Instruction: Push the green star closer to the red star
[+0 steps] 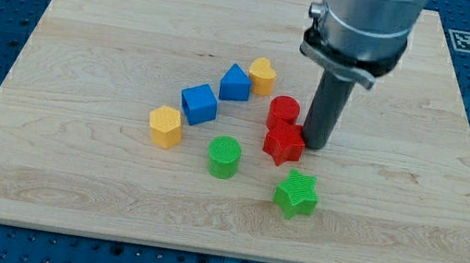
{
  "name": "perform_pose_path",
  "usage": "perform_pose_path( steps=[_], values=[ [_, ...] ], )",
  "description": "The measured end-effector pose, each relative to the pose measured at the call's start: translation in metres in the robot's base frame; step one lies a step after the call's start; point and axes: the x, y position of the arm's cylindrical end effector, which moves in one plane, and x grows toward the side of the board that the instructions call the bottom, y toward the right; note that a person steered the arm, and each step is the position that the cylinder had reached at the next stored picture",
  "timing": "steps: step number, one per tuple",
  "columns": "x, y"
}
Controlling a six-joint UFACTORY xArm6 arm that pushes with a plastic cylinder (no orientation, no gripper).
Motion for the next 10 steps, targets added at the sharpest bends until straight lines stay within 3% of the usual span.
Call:
perform_pose_path(
  steps=[2,4,6,7,8,10],
  values=[
    [-0.008,0.023],
    [-0.082,0.072],
    [-0.084,0.072],
    [-0.074,0.083],
    [-0.019,0.100],
    [0.099,0.035]
  ],
)
